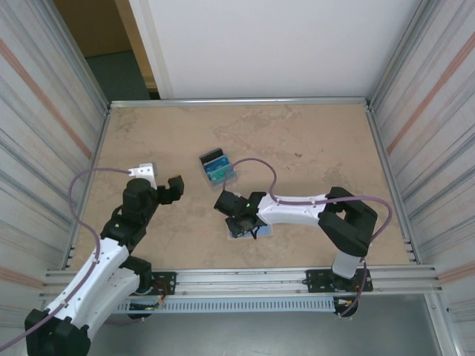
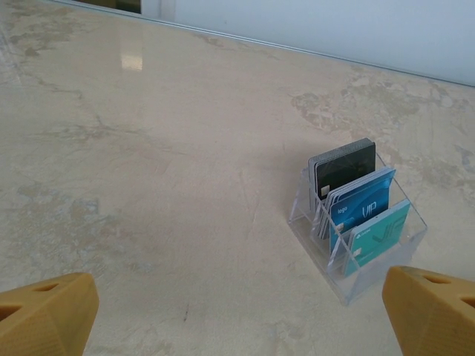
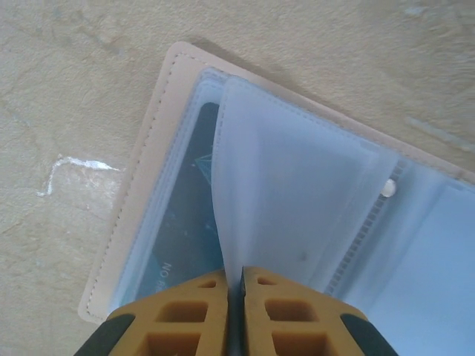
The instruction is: Take the credit cards out of the card holder
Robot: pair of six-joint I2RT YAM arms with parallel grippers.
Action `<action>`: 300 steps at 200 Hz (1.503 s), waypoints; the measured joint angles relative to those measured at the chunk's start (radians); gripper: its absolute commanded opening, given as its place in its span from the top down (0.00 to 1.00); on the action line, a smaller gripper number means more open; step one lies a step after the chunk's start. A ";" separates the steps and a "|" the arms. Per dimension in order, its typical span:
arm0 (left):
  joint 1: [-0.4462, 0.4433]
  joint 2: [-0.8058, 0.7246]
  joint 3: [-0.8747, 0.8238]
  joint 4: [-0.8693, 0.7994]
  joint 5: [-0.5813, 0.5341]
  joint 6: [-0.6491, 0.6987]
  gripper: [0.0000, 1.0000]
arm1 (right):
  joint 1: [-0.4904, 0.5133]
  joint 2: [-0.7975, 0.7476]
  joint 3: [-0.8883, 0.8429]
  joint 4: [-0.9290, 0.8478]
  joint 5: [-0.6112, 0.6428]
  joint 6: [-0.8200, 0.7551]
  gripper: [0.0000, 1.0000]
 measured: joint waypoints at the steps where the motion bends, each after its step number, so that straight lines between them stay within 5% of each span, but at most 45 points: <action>1: -0.001 0.000 0.000 0.000 0.000 0.000 0.01 | 0.000 -0.003 -0.001 -0.001 0.002 0.000 0.86; 203: -0.395 0.106 0.000 0.079 -0.084 0.202 0.01 | -0.198 -0.175 -0.231 0.038 -0.002 0.052 0.72; 300: -0.616 0.325 0.041 0.061 -0.268 0.210 0.01 | -0.296 -0.349 -0.306 0.016 0.001 0.058 0.65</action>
